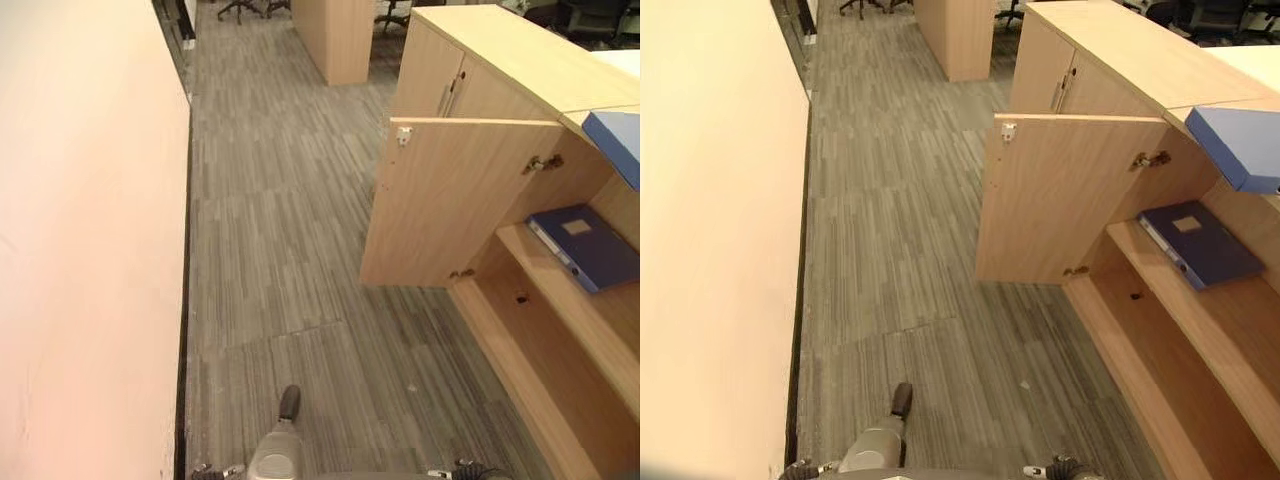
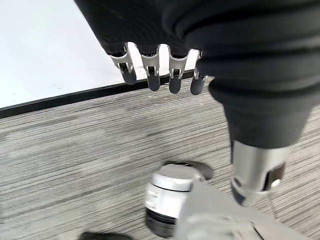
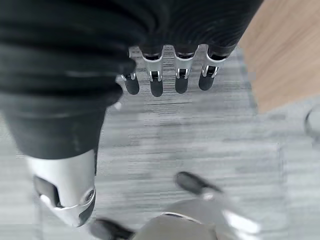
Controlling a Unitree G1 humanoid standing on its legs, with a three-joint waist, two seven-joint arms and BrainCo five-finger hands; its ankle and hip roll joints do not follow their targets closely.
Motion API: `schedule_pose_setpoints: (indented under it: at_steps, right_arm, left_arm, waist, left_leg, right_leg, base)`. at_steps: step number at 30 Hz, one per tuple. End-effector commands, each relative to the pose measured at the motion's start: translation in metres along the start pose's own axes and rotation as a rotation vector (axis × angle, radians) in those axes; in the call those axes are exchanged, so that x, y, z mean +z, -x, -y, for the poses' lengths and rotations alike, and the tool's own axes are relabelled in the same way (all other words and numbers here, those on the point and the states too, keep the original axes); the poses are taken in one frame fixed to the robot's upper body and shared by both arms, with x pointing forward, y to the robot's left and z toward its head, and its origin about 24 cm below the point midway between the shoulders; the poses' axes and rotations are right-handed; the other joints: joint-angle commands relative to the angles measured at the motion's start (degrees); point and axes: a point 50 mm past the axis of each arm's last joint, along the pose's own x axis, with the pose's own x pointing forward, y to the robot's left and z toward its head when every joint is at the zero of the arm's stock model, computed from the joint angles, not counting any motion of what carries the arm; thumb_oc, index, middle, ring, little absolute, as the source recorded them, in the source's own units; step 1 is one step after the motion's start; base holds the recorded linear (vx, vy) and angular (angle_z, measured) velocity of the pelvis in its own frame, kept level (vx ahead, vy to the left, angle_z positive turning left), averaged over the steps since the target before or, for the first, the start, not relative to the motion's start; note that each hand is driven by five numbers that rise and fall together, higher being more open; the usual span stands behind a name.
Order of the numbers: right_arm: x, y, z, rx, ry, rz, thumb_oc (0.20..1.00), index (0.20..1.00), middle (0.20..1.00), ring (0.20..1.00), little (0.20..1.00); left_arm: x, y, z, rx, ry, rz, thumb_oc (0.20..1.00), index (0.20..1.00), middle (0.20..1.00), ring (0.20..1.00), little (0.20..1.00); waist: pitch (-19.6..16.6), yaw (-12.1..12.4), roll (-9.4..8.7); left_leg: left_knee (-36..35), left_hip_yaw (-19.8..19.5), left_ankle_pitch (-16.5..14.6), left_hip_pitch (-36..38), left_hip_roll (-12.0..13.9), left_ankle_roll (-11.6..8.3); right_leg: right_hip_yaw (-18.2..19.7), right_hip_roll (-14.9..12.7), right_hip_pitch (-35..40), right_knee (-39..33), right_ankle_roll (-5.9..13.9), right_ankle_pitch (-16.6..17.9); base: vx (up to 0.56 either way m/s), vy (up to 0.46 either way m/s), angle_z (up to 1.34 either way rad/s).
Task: Put the empty folder in the office cabinet
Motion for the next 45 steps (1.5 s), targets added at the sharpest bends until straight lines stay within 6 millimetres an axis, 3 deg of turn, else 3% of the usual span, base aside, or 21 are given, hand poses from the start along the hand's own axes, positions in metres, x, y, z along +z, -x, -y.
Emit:
schedule_pose_setpoints:
  at_steps: [1, 2, 4, 6, 8, 9, 10, 11, 12, 13, 16, 17, 20, 27, 34, 36, 37, 40, 43, 44, 45]
  right_arm:
    - [0.022, 0.0, -0.001, 0.01, 0.004, 0.069, 1.0, 1.0, 1.0, 1.0, 1.0]
    - [0.032, 0.0, -0.001, 0.011, 0.001, 0.095, 1.0, 1.0, 1.0, 1.0, 1.0]
    - [0.036, 0.0, 0.0, 0.009, -0.004, 0.111, 1.0, 1.0, 1.0, 1.0, 1.0]
    - [0.053, 0.001, 0.0, 0.005, 0.0, 0.176, 1.0, 1.0, 1.0, 1.0, 1.0]
    - [0.064, 0.003, -0.002, 0.012, 0.002, 0.225, 1.0, 1.0, 1.0, 1.0, 1.0]
    - [0.07, 0.004, -0.004, 0.02, 0.011, 0.254, 1.0, 1.0, 1.0, 1.0, 1.0]
    - [0.071, 0.004, -0.004, 0.019, 0.011, 0.255, 1.0, 1.0, 1.0, 1.0, 1.0]
    - [0.07, 0.004, -0.003, 0.011, 0.035, 0.248, 1.0, 1.0, 1.0, 1.0, 1.0]
    - [0.07, 0.004, -0.003, 0.01, 0.035, 0.248, 1.0, 1.0, 1.0, 1.0, 1.0]
    - [0.069, 0.003, 0.0, -0.002, 0.048, 0.234, 1.0, 1.0, 1.0, 1.0, 1.0]
    - [0.068, 0.003, 0.003, -0.014, 0.045, 0.223, 1.0, 1.0, 1.0, 1.0, 1.0]
    - [0.067, 0.003, 0.004, -0.018, 0.042, 0.216, 1.0, 1.0, 1.0, 1.0, 1.0]
    - [0.065, 0.003, 0.004, -0.019, 0.029, 0.207, 1.0, 1.0, 1.0, 1.0, 1.0]
    - [0.051, 0.001, 0.0, -0.01, 0.012, 0.159, 1.0, 1.0, 1.0, 1.0, 1.0]
    - [0.054, 0.001, -0.002, -0.003, 0.021, 0.173, 1.0, 1.0, 1.0, 1.0, 1.0]
    - [0.056, 0.001, 0.001, -0.019, 0.025, 0.182, 1.0, 1.0, 1.0, 1.0, 1.0]
    - [0.057, 0.002, 0.003, -0.026, 0.029, 0.185, 1.0, 1.0, 1.0, 1.0, 1.0]
    - [0.057, 0.002, 0.009, -0.041, 0.044, 0.189, 1.0, 1.0, 1.0, 1.0, 1.0]
    - [0.057, 0.002, 0.011, -0.045, 0.056, 0.192, 1.0, 1.0, 1.0, 1.0, 1.0]
    - [0.059, 0.003, 0.012, -0.043, 0.08, 0.196, 1.0, 1.0, 1.0, 1.0, 1.0]
    - [0.059, 0.003, 0.012, -0.043, 0.08, 0.196, 1.0, 1.0, 1.0, 1.0, 1.0]
  left_arm:
    - [0.026, -0.002, -0.011, 0.019, -0.049, 0.098, 1.0, 1.0, 1.0, 1.0, 1.0]
    - [0.036, -0.003, -0.013, 0.024, -0.081, 0.128, 1.0, 1.0, 1.0, 1.0, 1.0]
    - [0.04, -0.003, -0.013, 0.021, -0.1, 0.138, 1.0, 1.0, 1.0, 1.0, 1.0]
    - [0.046, -0.003, -0.014, 0.02, -0.142, 0.155, 1.0, 1.0, 1.0, 1.0, 1.0]
    - [0.046, -0.003, -0.015, 0.02, -0.16, 0.155, 1.0, 1.0, 1.0, 1.0, 1.0]
    - [0.043, -0.003, -0.016, 0.023, -0.164, 0.143, 1.0, 1.0, 1.0, 1.0, 1.0]
    - [0.043, -0.003, -0.016, 0.023, -0.164, 0.144, 1.0, 1.0, 1.0, 1.0, 1.0]
    - [0.041, -0.003, -0.015, 0.02, -0.158, 0.134, 1.0, 1.0, 1.0, 1.0, 1.0]
    - [0.041, -0.003, -0.015, 0.019, -0.158, 0.134, 1.0, 1.0, 1.0, 1.0, 1.0]
    - [0.04, -0.003, -0.015, 0.012, -0.153, 0.124, 1.0, 1.0, 1.0, 1.0, 1.0]
    - [0.039, -0.003, -0.016, 0.013, -0.143, 0.116, 1.0, 1.0, 1.0, 1.0, 1.0]
    - [0.042, -0.004, -0.017, 0.017, -0.148, 0.122, 1.0, 1.0, 1.0, 1.0, 1.0]
    - [0.044, -0.004, -0.019, 0.025, -0.149, 0.125, 1.0, 1.0, 1.0, 1.0, 1.0]
    - [0.04, -0.004, -0.014, 0.01, -0.156, 0.106, 1.0, 1.0, 1.0, 1.0, 1.0]
    - [0.054, -0.003, -0.004, -0.021, -0.176, 0.153, 1.0, 1.0, 1.0, 1.0, 1.0]
    - [0.069, -0.002, 0.001, -0.034, -0.167, 0.22, 1.0, 1.0, 1.0, 1.0, 1.0]
    - [0.074, -0.001, 0.002, -0.035, -0.167, 0.238, 1.0, 1.0, 1.0, 1.0, 1.0]
    - [0.083, 0.001, 0.007, -0.05, -0.168, 0.283, 1.0, 1.0, 1.0, 1.0, 1.0]
    - [0.082, 0.001, 0.01, -0.061, -0.141, 0.288, 1.0, 1.0, 1.0, 1.0, 1.0]
    - [0.079, 0.001, 0.01, -0.073, -0.131, 0.279, 1.0, 1.0, 1.0, 1.0, 1.0]
    - [0.079, 0.001, 0.01, -0.073, -0.131, 0.279, 1.0, 1.0, 1.0, 1.0, 1.0]
  waist:
    - [-1.16, 0.42, -1.02]
    - [-1.31, -0.29, -0.54]
    - [-1.26, -0.61, -0.45]
    - [-0.07, -2.19, 0.51]
    - [1.02, -2.79, 1.22]
    - [1.58, -2.83, 0.9]
    - [1.7, -2.95, 1.12]
    - [2.31, -2.73, 0.9]
    - [2.33, -2.75, 0.96]
    - [2.98, -2.81, 1.14]
    - [3.74, -2.92, 1.11]
    - [4.25, -3.16, 0.62]
    - [4.71, -3.28, -0.17]
    - [2.82, -3.71, -1.68]
    - [2.34, -5.29, -1.45]
    - [3.17, -5.25, -2.04]
    - [3.51, -4.93, -1.86]
    - [4.0, -3.94, -2.06]
    - [4.21, -3.37, -2.37]
    - [4.62, -1.99, -2.59]
    - [4.63, -1.99, -2.6]
  left_leg:
    - [3.75, 0.91, -4.39, -3.91, -0.91, 2.17]
    - [3.48, 2.32, -6.8, -1.58, -3.26, 4.92]
    - [3.24, 2.77, -7.57, -0.76, -4.23, 5.71]
    - [2.69, 3.46, -9.22, 2.33, -6.15, 7.85]
    - [1.38, 4.81, -10.01, 4.82, -6.34, 8.55]
    - [0.72, 7.08, -11.89, 6.54, -6.82, 8.17]
    - [0.72, 7.21, -11.27, 6.27, -6.61, 8.38]
    - [0.72, 9.28, -13.19, 6.81, -6.02, 7.41]
    - [0.72, 9.24, -13.19, 6.83, -5.93, 7.36]
    - [0.72, 12.24, -13.79, 7.14, -4.58, 6.71]
    - [0.72, 15.86, -14.55, 8.44, -2.97, 6.2]
    - [0.72, 18.64, -15.24, 9.88, -2.13, 5.97]
    - [0.72, 21.84, -16.4, 12.17, -1.34, 5.44]
    - [1.09, 24.06, -18.62, 15.86, -0.04, 4.1]
    - [9.41, 26.86, -21.56, 15.54, 5.45, 1.58]
    - [26.97, 27.88, -18.37, 11.06, 13.12, -0.86]
    - [29.44, 26.42, -16.13, 9.94, 13.64, -0.98]
    - [31.62, 18.53, -16.46, 4.0, 11.04, -0.03]
    - [28.24, 15.58, -17.64, 2.5, 9.6, 0.47]
    - [23.1, 8.81, -17.44, -0.83, 6.71, 0.68]
    - [23.06, 8.82, -17.42, -0.8, 6.7, 0.68]
  right_leg:
    - [-0.34, -6.7, -8.39, 11.64, 5.05, 6.59]
    - [0.54, -8.93, -12.97, 20.07, 6.0, 11.29]
    - [0.66, -9.93, -14.07, 23.06, 6.39, 13.62]
    - [0.85, -11.92, -17.69, 33.28, 5.51, 20.11]
    - [-1.78, -13.59, -20.31, 37.73, 5.15, 20.46]
    - [-7.96, -17.22, -20.59, 35.89, 6.2, 19.14]
    - [-8.76, -17.12, -20.42, 35.39, 5.45, 19.59]
    - [-15.09, -18.3, -20.8, 31.11, 6.77, 16.91]
    - [-15.2, -18.19, -20.69, 30.97, 6.7, 16.91]
    - [-20.74, -18.36, -22.06, 26.79, 7.53, 15.93]
    - [-26.25, -17.94, -24.3, 22.74, 8.72, 17.49]
    - [-31.41, -19.15, -25.47, 19.98, 9.95, 19.41]
    - [-36.41, -19.66, -25.32, 16.54, 10.51, 21.62]
    - [-34.4, -15.15, -22.1, 10.16, 8.55, 19.29]
    - [-31.32, -11.5, -22.84, 11.95, 4.94, 13.4]
    - [-29.71, -6.95, -19.96, 9.77, 1.27, 9.44]
    - [-28.71, -5.78, -19.41, 9.39, 0.48, 8.54]
    - [-25.67, -4.31, -17.94, 7.88, -0.65, 7.26]
    - [-23.44, -4.33, -17.66, 7.86, -0.39, 6.91]
    - [-20.41, -4.04, -16.87, 7.56, -0.34, 6.77]
    - [-20.41, -4.05, -16.86, 7.56, -0.34, 6.76]
  base:
    - [0.55, 0.747, -0.65]
    - [0.45, 0.674, -0.55]
    - [0.19, 0.323, -0.41]
    - [0.16, 0.322, -0.01]
    - [0.2, 0.367, -0.1]
    - [0.18, 0.331, 0.0]
    - [0.18, 0.173, -0.44]
    - [0.07, 0.038, -0.7]
    - [0.13, 0.035, -0.95]
    - [0.05, -0.017, -0.65]
    - [0.08, -0.012, -0.81]
    - [0.09, -0.059, -1.23]
    - [0.11, -0.086, -1.33]
    - [0.19, -0.192, -0.41]
    - [0.12, -0.219, -0.31]
    - [0.15, -0.427, -0.67]
    - [0.1, -0.278, -0.71]
    - [0.07, -0.055, -1.02]
    - [0.09, 0.042, -1.03]
    - [0.1, 0.039, -0.55]
    - [0.21, 0.089, -0.64]
